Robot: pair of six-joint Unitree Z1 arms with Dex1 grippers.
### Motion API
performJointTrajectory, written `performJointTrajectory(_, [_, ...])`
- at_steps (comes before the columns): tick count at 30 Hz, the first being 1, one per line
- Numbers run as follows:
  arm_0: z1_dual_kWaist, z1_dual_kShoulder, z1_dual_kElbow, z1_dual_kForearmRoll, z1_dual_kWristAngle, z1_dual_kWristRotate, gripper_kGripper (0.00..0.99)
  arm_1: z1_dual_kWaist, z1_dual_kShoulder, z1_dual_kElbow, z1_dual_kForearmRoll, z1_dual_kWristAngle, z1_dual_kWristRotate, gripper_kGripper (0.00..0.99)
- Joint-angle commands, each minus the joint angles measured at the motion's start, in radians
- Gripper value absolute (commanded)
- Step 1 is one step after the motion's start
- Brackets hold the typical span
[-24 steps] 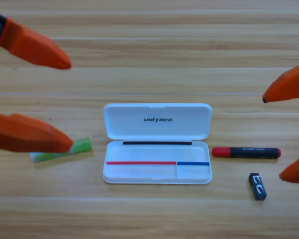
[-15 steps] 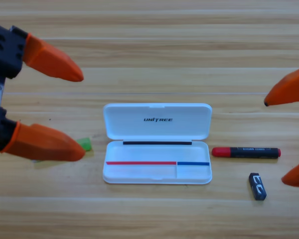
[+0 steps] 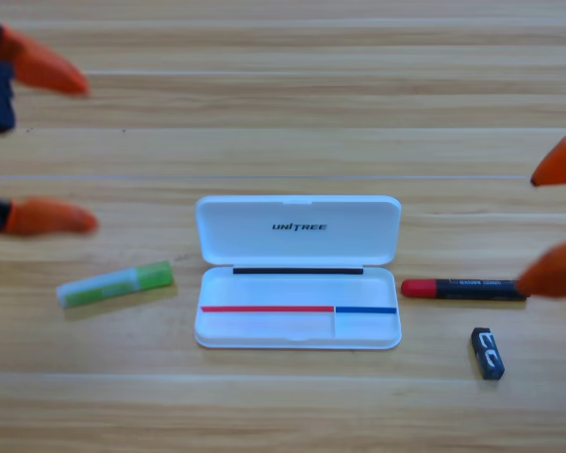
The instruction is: Clean up eraser and pencils
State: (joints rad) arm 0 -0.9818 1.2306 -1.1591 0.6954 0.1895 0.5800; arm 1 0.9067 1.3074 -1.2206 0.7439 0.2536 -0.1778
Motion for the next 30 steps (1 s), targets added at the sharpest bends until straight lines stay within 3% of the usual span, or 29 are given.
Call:
performJointTrajectory(1, [0.009,0.109,0.022,0.026,0.163,0.078,0.977,-0.002,0.159,-0.02,0.091,-0.257,0.181,0.973])
performJointTrajectory(4, [0.08,0.182,0.007,0.032,0.151,0.123,0.977,-0.009,0.22,-0.046,0.147,-0.332,0.324,0.973])
performJointTrajectory(7, [0.152,0.265,-0.007,0.032,0.116,0.156,0.977,-0.015,0.297,-0.059,0.19,-0.31,0.337,0.971])
performJointTrajectory(9, [0.206,0.313,-0.013,0.033,0.034,0.175,0.976,-0.023,0.342,-0.05,0.195,-0.301,0.385,0.971])
performJointTrajectory(14, [0.259,0.426,-0.027,0.032,-0.008,0.175,0.983,-0.026,0.451,-0.06,0.189,-0.326,0.472,0.974])
performJointTrajectory(23, [0.362,0.578,-0.04,0.03,-0.093,0.158,0.945,-0.051,0.59,-0.037,0.106,-0.338,0.623,0.986])
performJointTrajectory(30, [0.382,0.641,-0.04,0.006,-0.079,0.144,0.931,-0.074,0.658,0.007,0.012,-0.34,0.658,0.93])
